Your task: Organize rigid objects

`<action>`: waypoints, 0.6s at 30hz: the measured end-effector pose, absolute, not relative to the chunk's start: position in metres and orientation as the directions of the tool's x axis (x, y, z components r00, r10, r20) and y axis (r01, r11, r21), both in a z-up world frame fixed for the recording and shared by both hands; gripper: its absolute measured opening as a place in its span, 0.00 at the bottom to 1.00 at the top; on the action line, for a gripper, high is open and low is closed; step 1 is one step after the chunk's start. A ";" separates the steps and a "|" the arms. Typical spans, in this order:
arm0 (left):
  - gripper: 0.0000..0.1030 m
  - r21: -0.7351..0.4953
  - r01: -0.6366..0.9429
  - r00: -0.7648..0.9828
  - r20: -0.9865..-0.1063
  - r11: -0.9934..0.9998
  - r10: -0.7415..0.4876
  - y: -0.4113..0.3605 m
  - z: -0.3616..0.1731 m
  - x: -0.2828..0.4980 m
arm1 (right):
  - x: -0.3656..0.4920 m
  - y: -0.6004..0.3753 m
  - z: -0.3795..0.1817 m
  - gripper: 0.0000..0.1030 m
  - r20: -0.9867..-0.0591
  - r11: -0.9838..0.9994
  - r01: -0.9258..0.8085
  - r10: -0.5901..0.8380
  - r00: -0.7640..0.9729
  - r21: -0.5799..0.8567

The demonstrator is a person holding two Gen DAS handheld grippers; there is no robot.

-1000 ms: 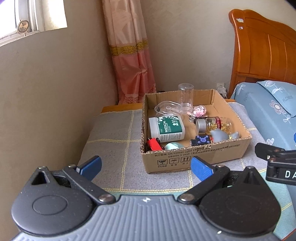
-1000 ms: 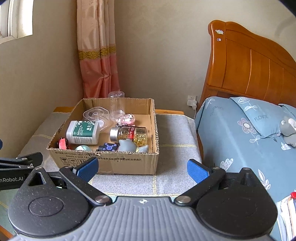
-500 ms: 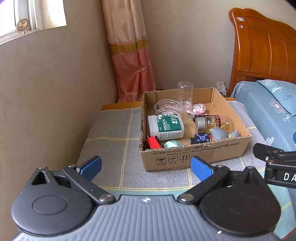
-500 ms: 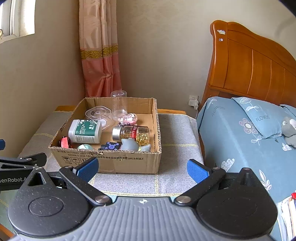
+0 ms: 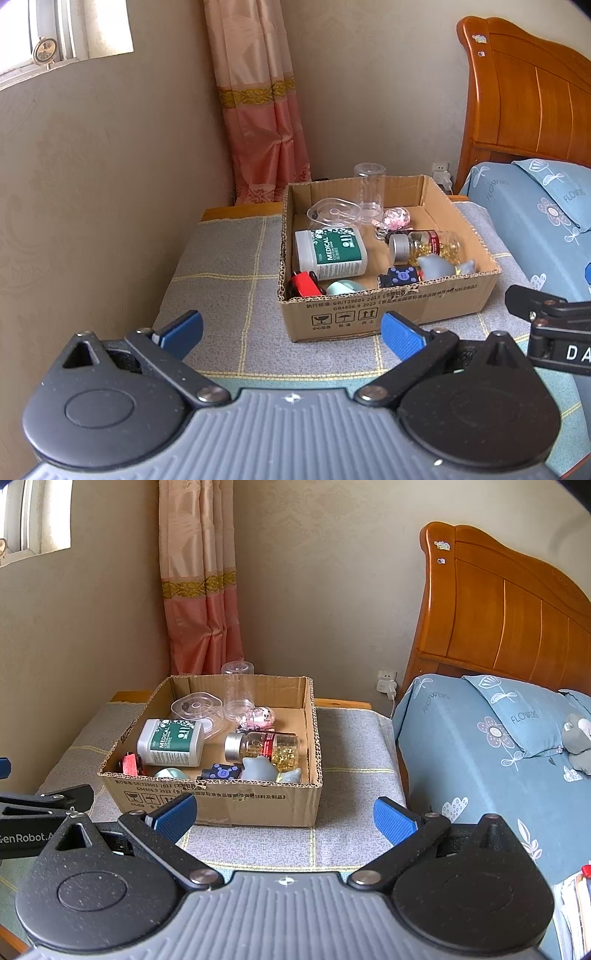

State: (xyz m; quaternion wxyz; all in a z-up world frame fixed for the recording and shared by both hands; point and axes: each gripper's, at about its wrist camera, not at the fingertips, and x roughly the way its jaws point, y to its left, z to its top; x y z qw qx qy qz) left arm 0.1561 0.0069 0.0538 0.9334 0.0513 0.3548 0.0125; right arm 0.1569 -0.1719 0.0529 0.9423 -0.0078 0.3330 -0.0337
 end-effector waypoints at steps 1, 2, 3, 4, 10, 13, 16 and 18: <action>0.99 0.105 0.013 0.748 -0.661 0.994 0.060 0.007 0.054 0.156 | 0.157 -0.172 0.053 1.00 -0.627 0.998 0.058 -0.068 0.776 -0.037; 0.99 0.106 0.013 0.749 -0.660 0.994 0.060 0.007 0.054 0.156 | 0.156 -0.172 0.053 1.00 -0.627 0.998 0.058 -0.068 0.776 -0.037; 0.99 0.105 0.013 0.749 -0.660 0.994 0.060 0.006 0.054 0.156 | 0.156 -0.172 0.053 1.00 -0.626 0.998 0.056 -0.067 0.777 -0.036; 0.99 0.105 0.013 0.749 -0.660 0.994 0.060 0.007 0.054 0.156 | 0.156 -0.172 0.053 1.00 -0.626 0.998 0.056 -0.067 0.777 -0.037; 0.99 0.106 0.014 0.748 -0.661 0.994 0.060 0.006 0.053 0.156 | 0.156 -0.173 0.054 1.00 -0.626 0.998 0.057 -0.067 0.777 -0.036; 0.99 0.105 0.015 0.748 -0.661 0.994 0.058 0.007 0.053 0.157 | 0.156 -0.173 0.054 1.00 -0.626 0.998 0.057 -0.067 0.777 -0.036; 0.99 0.106 0.016 0.747 -0.662 0.994 0.058 0.006 0.054 0.157 | 0.156 -0.173 0.053 1.00 -0.626 0.998 0.058 -0.068 0.777 -0.036; 0.99 0.105 0.016 0.747 -0.662 0.994 0.058 0.006 0.054 0.157 | 0.156 -0.173 0.053 1.00 -0.625 0.998 0.057 -0.068 0.778 -0.037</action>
